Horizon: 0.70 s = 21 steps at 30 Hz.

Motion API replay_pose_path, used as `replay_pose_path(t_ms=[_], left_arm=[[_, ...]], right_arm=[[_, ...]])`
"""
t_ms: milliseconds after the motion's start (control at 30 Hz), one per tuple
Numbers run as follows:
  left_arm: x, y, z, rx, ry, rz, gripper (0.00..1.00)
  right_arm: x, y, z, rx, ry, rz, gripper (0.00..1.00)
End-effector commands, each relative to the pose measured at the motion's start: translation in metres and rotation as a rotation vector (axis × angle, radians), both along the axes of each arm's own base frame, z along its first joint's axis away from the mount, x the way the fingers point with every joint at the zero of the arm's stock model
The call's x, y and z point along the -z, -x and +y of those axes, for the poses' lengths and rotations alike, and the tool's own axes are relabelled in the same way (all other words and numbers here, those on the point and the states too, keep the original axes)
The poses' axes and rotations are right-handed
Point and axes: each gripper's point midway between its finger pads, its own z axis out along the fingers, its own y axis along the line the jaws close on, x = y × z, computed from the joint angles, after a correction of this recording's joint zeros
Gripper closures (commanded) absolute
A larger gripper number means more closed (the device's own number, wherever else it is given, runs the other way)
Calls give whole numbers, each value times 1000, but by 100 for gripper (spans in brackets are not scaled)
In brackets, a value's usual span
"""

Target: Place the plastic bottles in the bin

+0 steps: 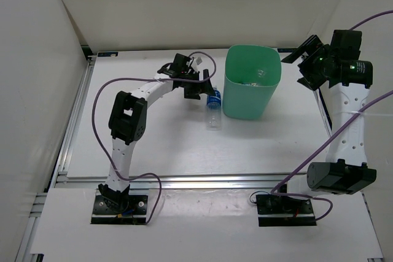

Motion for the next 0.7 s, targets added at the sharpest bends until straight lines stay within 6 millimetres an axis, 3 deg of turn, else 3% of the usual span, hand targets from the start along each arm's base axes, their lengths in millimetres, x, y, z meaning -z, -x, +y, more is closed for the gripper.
replay_pose_path(t_ms=[0,133,433,567,633,667], left_arm=[[-12,5,-27,72,88,15,0],[0,10,-40,99,95,44,0],[25,12,-42,92,88,106,0],[30,12,-42,85,86,122,14],[24,7,-32,60,83,112,33],[19,-4,-20,16,76,98,34]], right_arm=[[-9,1,-5,7,37,-30,0],[-7,3,-7,10,50,-21,0],[-5,7,-11,25,74,-20,0],[-3,8,-14,29,88,-10,0],[-2,8,-15,37,95,-9,0],[-2,8,-15,37,95,-9,0]])
